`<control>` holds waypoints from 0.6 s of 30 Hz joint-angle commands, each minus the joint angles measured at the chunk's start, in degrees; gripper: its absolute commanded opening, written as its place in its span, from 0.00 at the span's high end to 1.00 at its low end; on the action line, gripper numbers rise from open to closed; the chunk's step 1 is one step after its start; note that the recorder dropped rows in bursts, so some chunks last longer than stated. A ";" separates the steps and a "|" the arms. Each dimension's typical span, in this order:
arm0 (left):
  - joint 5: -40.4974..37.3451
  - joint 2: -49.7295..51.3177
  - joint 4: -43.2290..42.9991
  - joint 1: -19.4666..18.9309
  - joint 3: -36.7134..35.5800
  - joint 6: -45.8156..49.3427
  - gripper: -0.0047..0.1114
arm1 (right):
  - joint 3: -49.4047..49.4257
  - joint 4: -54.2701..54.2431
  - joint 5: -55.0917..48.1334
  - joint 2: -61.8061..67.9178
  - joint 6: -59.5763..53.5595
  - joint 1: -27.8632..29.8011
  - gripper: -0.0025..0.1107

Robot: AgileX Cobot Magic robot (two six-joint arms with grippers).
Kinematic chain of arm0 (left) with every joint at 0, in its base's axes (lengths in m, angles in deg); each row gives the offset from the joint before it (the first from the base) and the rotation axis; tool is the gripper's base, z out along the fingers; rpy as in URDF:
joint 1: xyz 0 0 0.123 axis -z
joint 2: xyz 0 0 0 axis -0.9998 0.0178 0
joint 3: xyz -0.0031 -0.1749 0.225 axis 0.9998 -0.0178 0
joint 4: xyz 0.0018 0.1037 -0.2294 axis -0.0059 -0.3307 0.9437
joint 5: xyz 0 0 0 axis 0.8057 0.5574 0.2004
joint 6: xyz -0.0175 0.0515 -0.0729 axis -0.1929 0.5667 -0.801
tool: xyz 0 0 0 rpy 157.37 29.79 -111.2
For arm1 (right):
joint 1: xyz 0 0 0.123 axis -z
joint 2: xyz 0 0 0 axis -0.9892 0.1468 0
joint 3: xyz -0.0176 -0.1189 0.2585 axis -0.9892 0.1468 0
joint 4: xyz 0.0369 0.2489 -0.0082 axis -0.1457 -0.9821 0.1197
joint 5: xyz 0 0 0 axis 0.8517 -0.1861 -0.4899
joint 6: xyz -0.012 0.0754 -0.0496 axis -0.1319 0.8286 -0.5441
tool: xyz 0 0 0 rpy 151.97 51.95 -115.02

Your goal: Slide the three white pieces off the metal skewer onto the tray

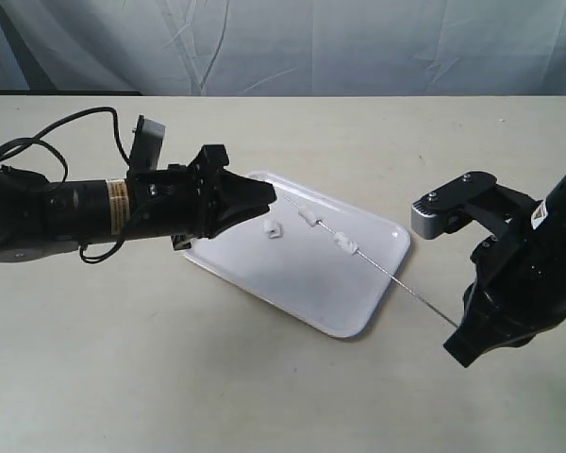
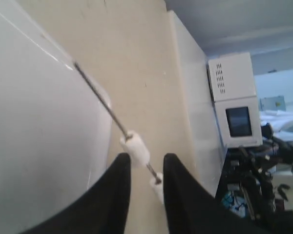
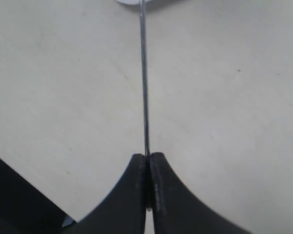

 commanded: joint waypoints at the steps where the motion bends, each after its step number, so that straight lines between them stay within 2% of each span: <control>1: 1.31 0.26 -5.44 0.12 0.20 0.05 0.67 | 0.24 -1.17 1.71 -0.41 0.03 0.06 0.98; 4: 1.31 0.26 -5.54 0.34 0.20 -0.19 0.64 | 0.24 -2.09 2.06 -0.41 0.03 0.06 0.98; 18: -1.60 0.39 0.46 0.34 1.00 -0.19 0.64 | 0.24 -9.61 1.72 -0.41 -2.01 0.06 0.98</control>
